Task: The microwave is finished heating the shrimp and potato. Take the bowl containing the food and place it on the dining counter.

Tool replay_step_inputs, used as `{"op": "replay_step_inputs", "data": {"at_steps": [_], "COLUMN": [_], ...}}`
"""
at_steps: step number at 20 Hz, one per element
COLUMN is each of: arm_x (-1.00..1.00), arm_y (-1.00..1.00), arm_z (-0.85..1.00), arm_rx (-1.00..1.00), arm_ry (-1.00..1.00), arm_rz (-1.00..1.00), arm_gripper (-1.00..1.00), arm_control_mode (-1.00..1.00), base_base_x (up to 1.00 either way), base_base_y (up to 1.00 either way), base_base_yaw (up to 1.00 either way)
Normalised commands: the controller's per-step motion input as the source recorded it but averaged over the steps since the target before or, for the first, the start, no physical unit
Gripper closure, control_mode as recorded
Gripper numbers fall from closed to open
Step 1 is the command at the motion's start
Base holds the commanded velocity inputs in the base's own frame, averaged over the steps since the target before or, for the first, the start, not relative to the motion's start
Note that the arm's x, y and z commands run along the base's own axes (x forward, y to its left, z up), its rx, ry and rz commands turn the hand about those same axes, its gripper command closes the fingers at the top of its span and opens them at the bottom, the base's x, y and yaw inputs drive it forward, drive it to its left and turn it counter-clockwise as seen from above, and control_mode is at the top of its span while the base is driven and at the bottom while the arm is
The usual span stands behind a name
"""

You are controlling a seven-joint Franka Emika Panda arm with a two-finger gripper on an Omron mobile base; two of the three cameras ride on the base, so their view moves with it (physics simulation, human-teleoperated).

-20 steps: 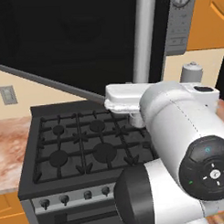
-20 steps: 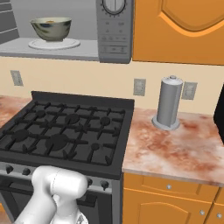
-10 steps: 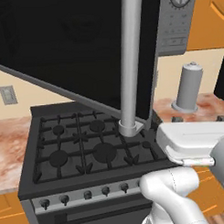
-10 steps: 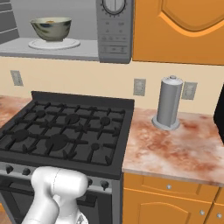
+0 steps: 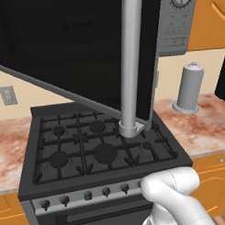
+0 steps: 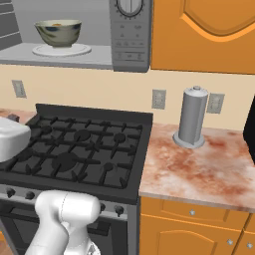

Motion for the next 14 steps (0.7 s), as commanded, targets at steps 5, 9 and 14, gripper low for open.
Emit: {"op": "replay_step_inputs", "data": {"at_steps": [5,9,14], "arm_x": [0.99,1.0,1.0], "arm_y": [-0.24,0.48,0.98], "arm_z": [-0.01,-0.16,-0.28], "arm_rx": [0.37,0.34,0.26], "arm_ry": [0.26,0.28,0.21], "arm_rz": [0.38,0.47,0.42], "arm_gripper": [-1.0,-1.0,-1.0], "arm_control_mode": [-1.0,-1.0,-1.0], "base_base_x": [0.0,0.0,0.0], "base_base_y": [0.0,0.0,0.0], "base_base_yaw": [0.0,0.0,0.0]}}
